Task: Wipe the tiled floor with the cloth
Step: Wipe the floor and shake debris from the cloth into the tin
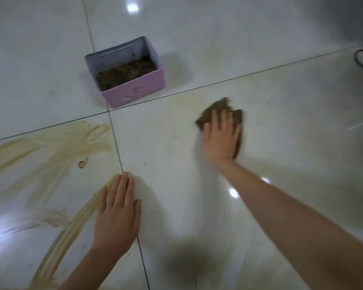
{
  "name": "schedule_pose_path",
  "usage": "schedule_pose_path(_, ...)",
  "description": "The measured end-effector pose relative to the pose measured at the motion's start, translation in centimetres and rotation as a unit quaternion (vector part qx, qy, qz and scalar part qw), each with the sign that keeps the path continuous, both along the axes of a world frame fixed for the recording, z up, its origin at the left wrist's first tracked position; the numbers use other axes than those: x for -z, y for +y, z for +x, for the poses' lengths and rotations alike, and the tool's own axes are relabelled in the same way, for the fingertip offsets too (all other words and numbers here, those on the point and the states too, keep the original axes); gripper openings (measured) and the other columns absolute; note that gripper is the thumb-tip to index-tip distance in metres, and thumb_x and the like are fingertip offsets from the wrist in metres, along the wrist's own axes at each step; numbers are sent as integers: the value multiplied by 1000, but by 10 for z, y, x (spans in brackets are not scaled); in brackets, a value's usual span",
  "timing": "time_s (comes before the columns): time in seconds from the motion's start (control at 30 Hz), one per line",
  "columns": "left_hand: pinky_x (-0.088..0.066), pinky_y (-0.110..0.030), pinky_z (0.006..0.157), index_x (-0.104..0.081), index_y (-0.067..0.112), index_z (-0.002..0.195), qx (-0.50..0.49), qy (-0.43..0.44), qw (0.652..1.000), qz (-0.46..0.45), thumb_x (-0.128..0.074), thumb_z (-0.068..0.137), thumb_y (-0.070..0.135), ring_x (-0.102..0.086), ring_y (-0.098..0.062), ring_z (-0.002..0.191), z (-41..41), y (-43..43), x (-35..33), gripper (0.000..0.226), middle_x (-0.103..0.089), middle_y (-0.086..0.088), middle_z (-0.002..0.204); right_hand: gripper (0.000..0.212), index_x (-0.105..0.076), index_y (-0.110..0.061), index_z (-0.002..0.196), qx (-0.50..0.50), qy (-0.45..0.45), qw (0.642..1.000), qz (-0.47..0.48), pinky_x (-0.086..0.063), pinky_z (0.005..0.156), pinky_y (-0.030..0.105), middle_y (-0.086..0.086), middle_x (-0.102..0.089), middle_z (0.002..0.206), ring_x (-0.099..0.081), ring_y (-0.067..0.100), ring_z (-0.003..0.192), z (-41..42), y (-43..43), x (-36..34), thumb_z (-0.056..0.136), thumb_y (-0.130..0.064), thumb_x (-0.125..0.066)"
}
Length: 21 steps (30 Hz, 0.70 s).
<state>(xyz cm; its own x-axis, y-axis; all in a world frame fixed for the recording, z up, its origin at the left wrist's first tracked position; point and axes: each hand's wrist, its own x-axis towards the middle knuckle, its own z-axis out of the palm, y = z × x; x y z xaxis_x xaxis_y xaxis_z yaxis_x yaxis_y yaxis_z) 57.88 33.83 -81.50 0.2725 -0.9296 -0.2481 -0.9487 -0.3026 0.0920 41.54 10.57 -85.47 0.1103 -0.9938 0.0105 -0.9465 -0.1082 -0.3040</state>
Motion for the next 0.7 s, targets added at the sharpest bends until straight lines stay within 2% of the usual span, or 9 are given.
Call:
schedule_pose_path(0.1,-30,-57,111,-40,-5,141,-18,1,1000,-17,-22,95,32,-31,-34,141,5,9,1,62,-36,-19,150,48,-49,-12,142,-259,-27,965,-38,-21,116,54,13,-42,149,-33,30,142,62,95,4,99,-33,-40)
schedule_pose_path(0.17,-34,-58,109,-46,-9,135,-24,-8,999,-30,-27,93,26,-36,-37,137,10,20,3,58,-41,-23,146,48,-52,-13,139,-468,-31,883,-15,-24,116,52,11,-45,148,-36,27,141,70,134,-2,99,-33,-37)
schedule_pose_path(0.2,-30,-57,109,-47,-10,135,-28,-10,999,-34,-29,93,25,-36,-38,137,14,27,5,57,-40,-24,146,46,-53,-15,138,-567,-22,823,-6,-24,117,49,9,-45,148,-37,24,140,66,124,-4,98,-33,-37)
schedule_pose_path(0.27,-24,-54,110,-43,-9,137,-35,-10,999,-41,-30,93,25,-33,-37,139,23,43,9,58,-36,-23,149,39,-58,-13,133,-672,4,740,-42,-29,115,49,9,-49,144,-44,25,136,64,72,-4,98,-26,-47)
schedule_pose_path(0.3,-22,-53,111,-42,-9,138,-36,-11,998,-41,-29,93,25,-32,-36,140,28,50,11,58,-34,-22,151,37,-59,-9,132,-662,12,747,-54,-31,114,50,12,-50,142,-45,29,134,67,40,-4,97,-19,-52)
schedule_pose_path(0.43,-20,-51,112,-41,-7,139,-51,-2,998,-25,-25,95,30,-30,-33,141,37,59,15,60,-34,-18,152,42,-42,-11,144,-407,3,913,-10,-17,119,43,12,-33,154,-29,27,144,91,-36,-3,103,-19,-43)
schedule_pose_path(0.5,-21,-51,111,-42,-7,139,-61,8,998,-35,-26,95,30,-32,-33,140,36,58,16,60,-36,-19,150,44,-38,-13,147,-301,1,953,-19,-13,119,40,9,-28,157,-23,22,146,105,-15,1,104,-23,-37)
schedule_pose_path(0.6,-23,-51,110,-44,-6,139,-75,19,996,-52,-27,95,30,-35,-35,139,33,55,16,59,-40,-20,148,43,-47,-5,141,-321,-30,946,-30,-24,116,48,16,-41,149,-33,29,142,98,49,0,101,-18,-44)
schedule_pose_path(0.7,-28,-52,109,-49,-6,135,-85,17,995,-56,-28,95,29,-43,-37,134,33,51,12,57,-48,-22,141,42,-58,-7,132,-470,-57,881,-12,-37,109,50,13,-52,140,-46,29,134,47,131,-8,94,-21,-49)
